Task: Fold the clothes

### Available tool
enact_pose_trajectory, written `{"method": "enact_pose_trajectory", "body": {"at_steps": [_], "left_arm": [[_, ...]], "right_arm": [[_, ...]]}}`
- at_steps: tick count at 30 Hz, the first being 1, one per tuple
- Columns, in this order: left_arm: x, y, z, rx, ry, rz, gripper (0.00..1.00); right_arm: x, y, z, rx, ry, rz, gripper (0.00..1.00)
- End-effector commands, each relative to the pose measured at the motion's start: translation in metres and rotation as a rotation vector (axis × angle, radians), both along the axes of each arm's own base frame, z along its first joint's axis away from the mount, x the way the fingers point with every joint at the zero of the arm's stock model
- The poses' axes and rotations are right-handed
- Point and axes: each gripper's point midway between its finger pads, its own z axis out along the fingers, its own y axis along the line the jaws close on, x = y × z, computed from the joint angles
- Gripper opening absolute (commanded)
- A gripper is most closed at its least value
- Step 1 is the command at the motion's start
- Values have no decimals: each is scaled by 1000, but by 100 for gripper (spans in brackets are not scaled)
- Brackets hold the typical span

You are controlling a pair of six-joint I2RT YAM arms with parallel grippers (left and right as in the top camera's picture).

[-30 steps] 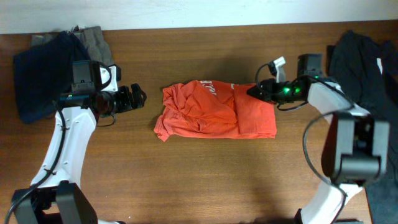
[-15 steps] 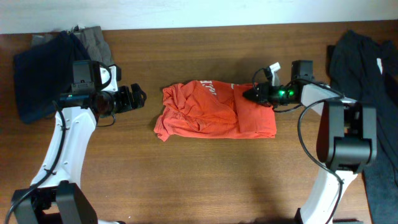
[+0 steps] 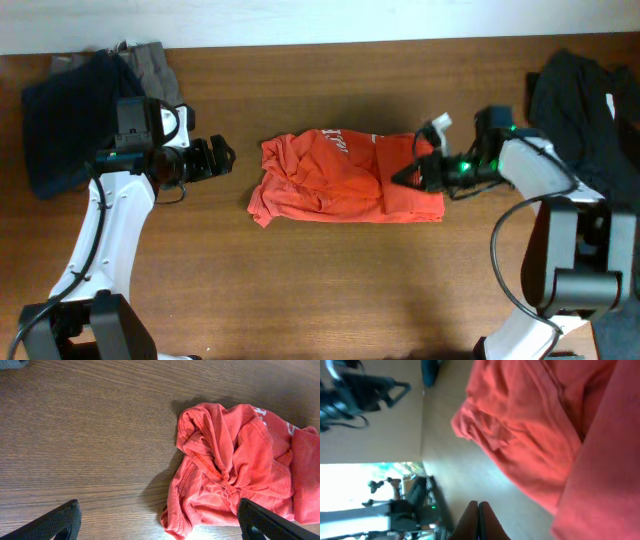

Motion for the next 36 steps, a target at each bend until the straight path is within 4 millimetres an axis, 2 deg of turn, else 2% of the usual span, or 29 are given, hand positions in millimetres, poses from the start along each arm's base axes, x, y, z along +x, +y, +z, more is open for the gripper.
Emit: {"method": "enact_pose_trajectory", "body": {"at_steps": [1,7,11,13,18,22,24,27,28,31,32,33,34,36], "left_arm": [[-1,-1,2,2,-3,3,99],[-1,-1,2,2,-4,3,99],[-1,-1,2,2,-4,3,99],[-1,-1,2,2,-4,3,99],[-1,-1,2,2,-4,3,99],[-1,-1,2,2,-4,3,99],[-1,-1,2,2,-4,3,99],[-1,-1,2,2,-4,2,99],[-1,-1,2,1,-3,2,99],[-1,-2,3,-5,-4,-1,99],[-1,-2,3,-5,-4,-1,99],[-1,-3,3,-7,-4,-2,99],[-1,-5,3,-23,-5,-11,99],[-2,-12,6,-57,-7,-29,99]], "right_arm": [[-18,4,-31,5,18,20,4],[-23,4,-68,-2,87,-49,4],[-26,-10,-107,-148,177,-107,7],[-28,-15,-117,-201,192,-115,7],[-23,-18,-114,-224,184,-129,6],[-12,-13,-77,-161,133,-122,5],[-6,-9,-42,-122,66,-114,7],[-2,-6,6,-89,-31,-108,16],[-2,-6,15,-87,-52,-109,20],[-4,-6,60,-92,-171,-115,57],[-6,-7,78,-104,-224,-121,84],[-7,-7,83,-110,-239,-125,98],[-9,-12,92,-153,-252,-157,99],[-11,-22,93,-233,-238,-215,99]]}}
